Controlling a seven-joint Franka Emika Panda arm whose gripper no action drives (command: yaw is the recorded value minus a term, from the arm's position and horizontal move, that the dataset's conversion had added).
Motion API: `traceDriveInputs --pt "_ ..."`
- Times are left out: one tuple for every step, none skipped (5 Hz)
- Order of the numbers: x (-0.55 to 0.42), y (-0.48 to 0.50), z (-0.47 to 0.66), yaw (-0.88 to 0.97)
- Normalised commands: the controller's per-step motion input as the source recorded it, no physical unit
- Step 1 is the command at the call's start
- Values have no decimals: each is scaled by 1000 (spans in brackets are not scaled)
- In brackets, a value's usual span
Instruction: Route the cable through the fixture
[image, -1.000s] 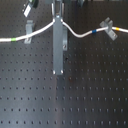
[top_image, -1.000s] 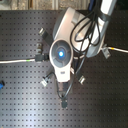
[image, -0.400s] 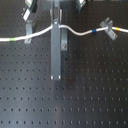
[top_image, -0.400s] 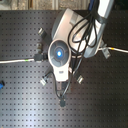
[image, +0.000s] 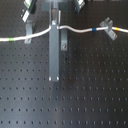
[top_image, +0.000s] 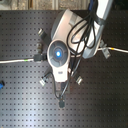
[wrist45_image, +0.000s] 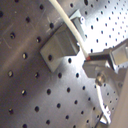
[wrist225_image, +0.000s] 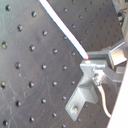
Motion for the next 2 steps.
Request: traceDriveInputs --pt "-2 135 274 126" --pt "4 118 422 94"
